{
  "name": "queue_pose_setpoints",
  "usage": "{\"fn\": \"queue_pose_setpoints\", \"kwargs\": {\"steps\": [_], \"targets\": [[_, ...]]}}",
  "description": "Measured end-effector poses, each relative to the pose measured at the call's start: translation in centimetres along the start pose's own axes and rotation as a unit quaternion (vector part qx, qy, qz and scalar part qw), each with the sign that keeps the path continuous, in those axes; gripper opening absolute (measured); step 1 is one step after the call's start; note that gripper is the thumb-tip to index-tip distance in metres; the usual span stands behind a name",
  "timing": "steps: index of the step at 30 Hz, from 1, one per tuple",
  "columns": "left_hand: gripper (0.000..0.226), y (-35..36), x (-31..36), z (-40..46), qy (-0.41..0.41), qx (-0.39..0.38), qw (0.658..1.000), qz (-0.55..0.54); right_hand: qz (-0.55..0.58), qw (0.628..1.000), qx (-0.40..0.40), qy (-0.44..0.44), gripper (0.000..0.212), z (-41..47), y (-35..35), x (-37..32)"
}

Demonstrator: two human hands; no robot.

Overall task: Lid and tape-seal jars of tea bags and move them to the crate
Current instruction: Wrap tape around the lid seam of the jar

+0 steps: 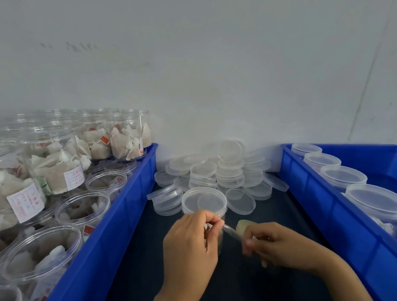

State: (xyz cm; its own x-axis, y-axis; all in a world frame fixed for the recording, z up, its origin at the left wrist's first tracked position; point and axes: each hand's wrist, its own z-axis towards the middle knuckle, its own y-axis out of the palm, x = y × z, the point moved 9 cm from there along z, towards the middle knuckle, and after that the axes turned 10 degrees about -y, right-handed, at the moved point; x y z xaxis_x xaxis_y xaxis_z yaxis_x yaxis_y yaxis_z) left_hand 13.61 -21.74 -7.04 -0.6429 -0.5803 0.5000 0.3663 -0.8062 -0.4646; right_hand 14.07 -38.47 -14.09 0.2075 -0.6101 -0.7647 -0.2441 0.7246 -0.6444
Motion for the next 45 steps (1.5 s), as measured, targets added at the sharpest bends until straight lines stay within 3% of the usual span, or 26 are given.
{"fn": "queue_pose_setpoints", "kwargs": {"steps": [5,9,13,16,21,26,31,37,42,45], "targets": [[0.012,0.3,-1.3,0.2,-0.072,-0.049,0.995,-0.043,0.002,0.990,0.134,-0.049,0.031,-0.2,-2.6,-0.8],[0.009,0.6,-2.8,0.2,-0.182,-0.070,0.962,-0.191,-0.063,0.974,0.200,-0.090,0.029,-0.6,-3.6,-2.0],[0.012,0.4,-2.9,0.2,-0.214,-0.073,0.938,-0.262,-0.098,0.948,0.266,-0.146,0.030,-1.0,-4.2,-3.9],[0.013,-0.1,-3.2,0.5,-0.206,-0.060,0.947,-0.241,-0.132,0.934,0.287,-0.167,0.028,-0.9,-3.9,-4.7],[0.020,-1.5,-3.2,1.1,-0.145,-0.029,0.983,-0.112,-0.157,0.923,0.290,-0.196,0.034,-0.3,-2.8,-5.2],[0.037,-1.7,-3.2,1.2,-0.138,-0.026,0.983,-0.118,-0.154,0.922,0.297,-0.195,0.040,-0.2,-2.6,-5.0],[0.016,-1.7,-3.0,1.4,-0.124,-0.047,0.986,-0.100,-0.175,0.910,0.306,-0.219,0.039,-0.7,-2.8,-6.0],[0.011,-0.7,-3.7,1.3,-0.151,-0.086,0.974,-0.142,-0.212,0.898,0.323,-0.212,0.031,-1.2,-3.1,-6.6],[0.006,-1.3,-3.8,1.3,-0.142,-0.037,0.975,-0.169,-0.230,0.893,0.318,-0.220,0.034,-1.1,-2.8,-7.1],[0.053,-2.8,-4.1,1.7,-0.107,0.021,0.984,-0.142,-0.202,0.894,0.333,-0.221,0.035,-1.5,-3.4,-6.8]]}}
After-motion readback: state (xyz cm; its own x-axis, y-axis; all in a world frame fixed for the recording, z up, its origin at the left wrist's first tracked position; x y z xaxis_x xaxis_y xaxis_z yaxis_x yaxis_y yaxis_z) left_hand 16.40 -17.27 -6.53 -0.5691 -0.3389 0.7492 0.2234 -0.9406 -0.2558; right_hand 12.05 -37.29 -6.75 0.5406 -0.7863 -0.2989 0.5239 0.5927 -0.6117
